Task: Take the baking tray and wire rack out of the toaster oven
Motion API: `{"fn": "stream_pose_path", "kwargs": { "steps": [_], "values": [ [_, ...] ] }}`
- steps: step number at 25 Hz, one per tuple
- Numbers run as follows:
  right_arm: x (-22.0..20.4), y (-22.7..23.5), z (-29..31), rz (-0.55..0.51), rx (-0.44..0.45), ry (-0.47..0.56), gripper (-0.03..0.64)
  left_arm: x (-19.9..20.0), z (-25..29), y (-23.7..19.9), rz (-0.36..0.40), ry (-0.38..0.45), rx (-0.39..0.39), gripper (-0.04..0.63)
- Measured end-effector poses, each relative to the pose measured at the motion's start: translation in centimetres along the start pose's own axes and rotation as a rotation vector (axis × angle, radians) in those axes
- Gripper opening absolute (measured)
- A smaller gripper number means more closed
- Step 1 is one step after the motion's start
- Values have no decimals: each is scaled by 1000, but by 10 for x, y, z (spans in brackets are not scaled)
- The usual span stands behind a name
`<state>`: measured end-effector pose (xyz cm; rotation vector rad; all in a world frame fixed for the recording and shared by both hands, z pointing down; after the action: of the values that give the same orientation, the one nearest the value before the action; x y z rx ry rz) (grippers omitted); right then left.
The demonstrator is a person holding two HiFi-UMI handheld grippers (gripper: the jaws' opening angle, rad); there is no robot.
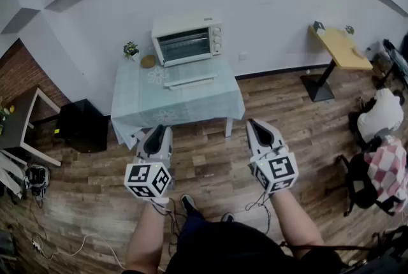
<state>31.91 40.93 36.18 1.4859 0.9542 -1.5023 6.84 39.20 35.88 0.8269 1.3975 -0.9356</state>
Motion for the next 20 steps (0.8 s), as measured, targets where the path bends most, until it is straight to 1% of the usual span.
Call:
{"fn": "stream_pose_path", "kwargs": {
  "steps": [6, 10, 13, 15, 16, 17, 18, 19, 20],
  "values": [
    [0, -2, -2, -3, 10, 18, 2, -1, -4, -1, 7, -8, 9, 72],
    [1, -4, 5, 19, 22, 45, 2, -2, -3, -9, 3, -13, 14, 71],
    [-4, 0, 13, 43, 6, 31, 2, -6, -1, -20, -18, -20, 21, 71],
    [-8, 5, 20, 76, -20, 14, 4, -10, 0, -33, -42, -17, 48, 72],
    [-10, 7, 24, 97, -31, 11, 5, -11, 1, -41, -48, -14, 70, 89],
    [-11, 10, 30, 117, -37, 13, 36, -13, 2, -49, -49, -12, 90, 168],
    [-13, 11, 36, 135, -42, 15, 94, -15, 3, -57, -50, -14, 102, 215],
    [-15, 12, 43, 150, -47, 14, 126, -17, 5, -65, -54, -17, 108, 229],
    [-17, 12, 50, 164, -53, 12, 140, -19, 8, -72, -62, -22, 106, 236]
  ]
}}
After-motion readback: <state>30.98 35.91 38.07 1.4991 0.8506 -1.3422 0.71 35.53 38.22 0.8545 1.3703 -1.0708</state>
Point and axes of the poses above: the fingertips, and each gripper's own axes: z forward along the fingers, y to its right, x out of its top, the point moved 1 cm from there along -z, backward along the fingers, and after that the axes turned 4 degrees about z, right-handed, at the moved point
